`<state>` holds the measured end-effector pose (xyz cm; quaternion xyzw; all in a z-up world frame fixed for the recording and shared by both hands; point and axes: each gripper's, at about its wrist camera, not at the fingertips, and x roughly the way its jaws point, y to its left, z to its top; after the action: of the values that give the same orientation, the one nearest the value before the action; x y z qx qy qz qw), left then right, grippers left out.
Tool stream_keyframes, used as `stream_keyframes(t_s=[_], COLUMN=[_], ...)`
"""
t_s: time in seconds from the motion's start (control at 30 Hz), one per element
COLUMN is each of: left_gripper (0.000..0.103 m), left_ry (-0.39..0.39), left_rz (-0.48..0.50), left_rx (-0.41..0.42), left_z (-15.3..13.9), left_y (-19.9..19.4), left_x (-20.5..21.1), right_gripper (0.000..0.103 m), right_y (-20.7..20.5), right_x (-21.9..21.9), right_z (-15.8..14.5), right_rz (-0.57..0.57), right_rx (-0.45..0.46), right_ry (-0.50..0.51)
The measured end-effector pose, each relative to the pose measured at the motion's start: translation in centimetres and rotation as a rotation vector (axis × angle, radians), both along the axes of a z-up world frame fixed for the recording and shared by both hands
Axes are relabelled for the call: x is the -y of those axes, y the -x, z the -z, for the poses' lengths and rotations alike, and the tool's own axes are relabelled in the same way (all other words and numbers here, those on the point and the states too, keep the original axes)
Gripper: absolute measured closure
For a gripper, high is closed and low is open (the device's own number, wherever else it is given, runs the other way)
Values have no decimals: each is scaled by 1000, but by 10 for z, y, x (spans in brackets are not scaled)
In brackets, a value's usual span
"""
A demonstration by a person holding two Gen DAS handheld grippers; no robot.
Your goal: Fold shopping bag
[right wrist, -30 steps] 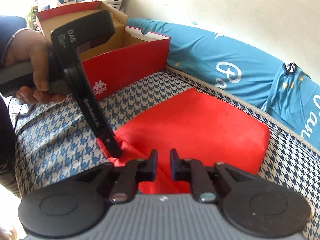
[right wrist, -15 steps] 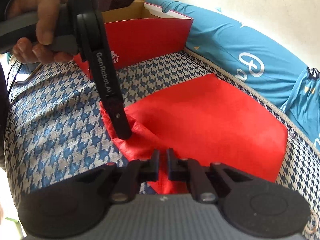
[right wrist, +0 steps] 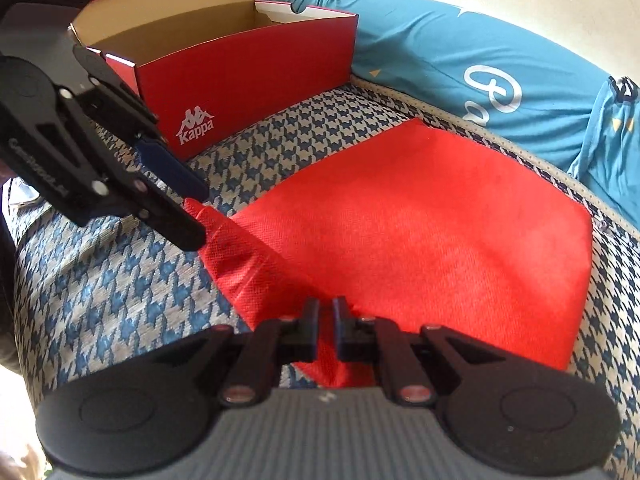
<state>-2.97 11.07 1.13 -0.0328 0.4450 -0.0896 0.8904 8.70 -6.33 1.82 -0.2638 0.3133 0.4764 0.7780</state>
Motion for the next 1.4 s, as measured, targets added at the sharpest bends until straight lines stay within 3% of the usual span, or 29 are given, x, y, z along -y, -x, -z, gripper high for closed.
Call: stream_keyframes(t_s=[0.1, 0.23, 0.87, 1.4], left_gripper=[55, 51, 51, 50], left_ry=[2, -3, 174, 108], left_rz=[62, 107, -80, -98], left_rx=[77, 104, 66, 96], left_z=[-7, 4, 36, 31], left_y=[10, 4, -20, -26], left_x=[12, 35, 19, 31], right_gripper=[97, 97, 97, 94], right_y=[-2, -4, -6, 3], right_x=[1, 2, 16, 57], right_z=[-1, -1, -7, -22], right_rz=[6, 4, 2, 27], right_rx=[-15, -20, -7, 75], right_ry=[-7, -10, -31, -63])
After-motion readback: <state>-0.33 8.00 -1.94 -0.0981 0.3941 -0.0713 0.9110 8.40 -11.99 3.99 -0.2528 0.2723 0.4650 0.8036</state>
